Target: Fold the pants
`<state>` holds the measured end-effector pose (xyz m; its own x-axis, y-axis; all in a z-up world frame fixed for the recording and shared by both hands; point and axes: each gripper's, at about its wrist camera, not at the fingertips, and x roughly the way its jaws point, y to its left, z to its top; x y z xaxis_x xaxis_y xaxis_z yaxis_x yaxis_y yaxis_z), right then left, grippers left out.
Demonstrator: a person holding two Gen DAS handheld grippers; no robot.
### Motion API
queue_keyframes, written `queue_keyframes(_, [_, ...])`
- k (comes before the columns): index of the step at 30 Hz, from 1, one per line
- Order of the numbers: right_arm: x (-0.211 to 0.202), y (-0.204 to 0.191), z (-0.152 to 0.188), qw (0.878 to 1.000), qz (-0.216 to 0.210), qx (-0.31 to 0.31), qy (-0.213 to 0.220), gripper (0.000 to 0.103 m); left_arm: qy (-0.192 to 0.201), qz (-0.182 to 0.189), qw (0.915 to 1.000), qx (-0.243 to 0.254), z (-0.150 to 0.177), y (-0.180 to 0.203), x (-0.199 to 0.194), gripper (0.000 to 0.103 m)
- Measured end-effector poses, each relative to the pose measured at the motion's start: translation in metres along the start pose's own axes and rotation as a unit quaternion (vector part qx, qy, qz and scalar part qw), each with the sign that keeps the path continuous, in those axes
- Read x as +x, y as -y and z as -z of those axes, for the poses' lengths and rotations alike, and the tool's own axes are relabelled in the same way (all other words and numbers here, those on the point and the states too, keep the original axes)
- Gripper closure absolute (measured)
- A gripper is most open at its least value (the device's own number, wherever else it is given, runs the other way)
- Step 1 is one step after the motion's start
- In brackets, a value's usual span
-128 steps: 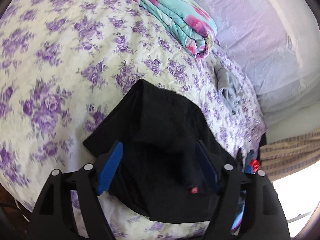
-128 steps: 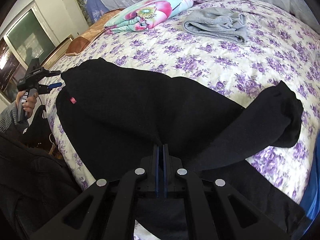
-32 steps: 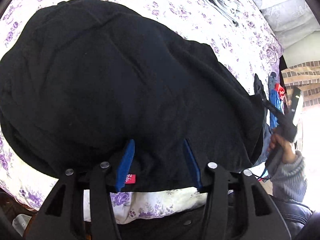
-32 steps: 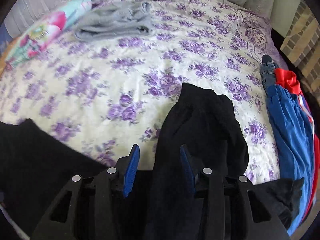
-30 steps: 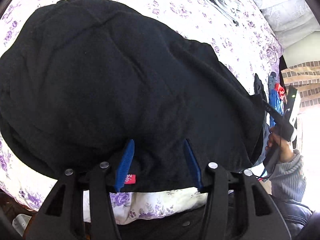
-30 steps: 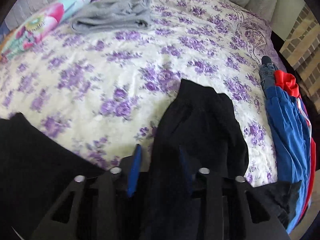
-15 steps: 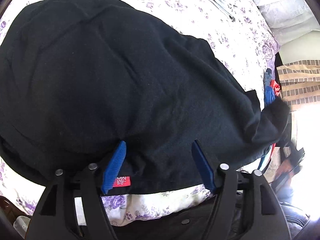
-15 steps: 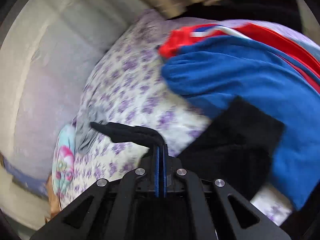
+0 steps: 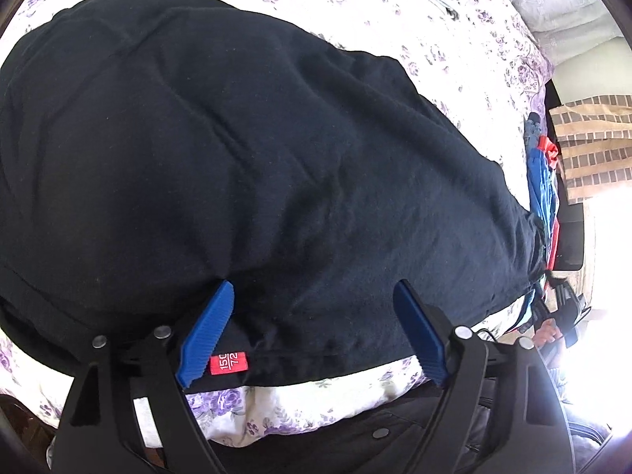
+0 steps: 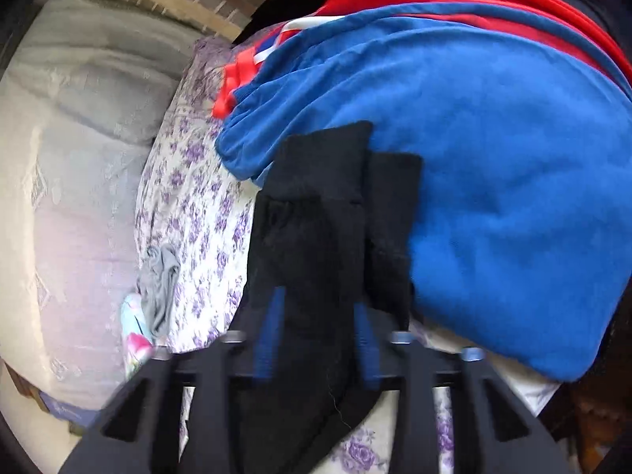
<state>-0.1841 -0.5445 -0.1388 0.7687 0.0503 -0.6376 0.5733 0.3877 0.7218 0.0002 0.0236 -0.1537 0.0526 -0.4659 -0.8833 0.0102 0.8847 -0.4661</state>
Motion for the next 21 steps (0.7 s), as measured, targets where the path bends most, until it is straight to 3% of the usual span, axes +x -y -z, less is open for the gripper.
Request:
queue_keyframes(6, [-0.038,-0.010,-0.009,0.999,-0.021,-0.027,0.017,0.099,0.008,0.008,0.9999,-0.008,0.004,-0.010,-0.007,0.023])
queue_keyframes(8, [-0.037,0.001,-0.009,1.000,0.000,-0.029,0.006,0.099,0.009,0.011,0.9998,-0.010,0.004,-0.012,-0.008,0.023])
queue_keyframes(10, [-0.023,0.032,-0.003,0.999,0.029,0.009,-0.022,0.098,0.008,0.012,0.9998,-0.010,0.004,-0.013,-0.008,0.023])
queue_keyframes(13, [-0.020,0.047,0.003,0.999,0.013,0.042,-0.021,0.097,0.009,0.014,0.9998,-0.010,0.004,-0.018,-0.011,0.023])
queue_keyframes(16, [-0.035,0.046,-0.003,0.999,-0.009,0.052,-0.012,0.085,0.011,0.012,0.9998,-0.010,0.006,-0.018,-0.016,0.023])
queue_keyframes(17, [-0.044,0.045,-0.006,0.999,-0.006,0.042,0.001,0.072,0.011,0.010,0.9999,-0.007,0.006,-0.017,-0.017,0.024])
queue_keyframes(18, [-0.050,0.046,-0.008,0.999,0.002,0.038,0.011,0.068,0.013,0.008,0.9999,-0.003,0.007,-0.015,-0.020,0.024])
queue_keyframes(21, [-0.055,0.059,-0.014,0.999,0.013,0.045,0.012,0.068,0.027,0.006,0.9995,0.013,0.007,-0.007,-0.027,0.024])
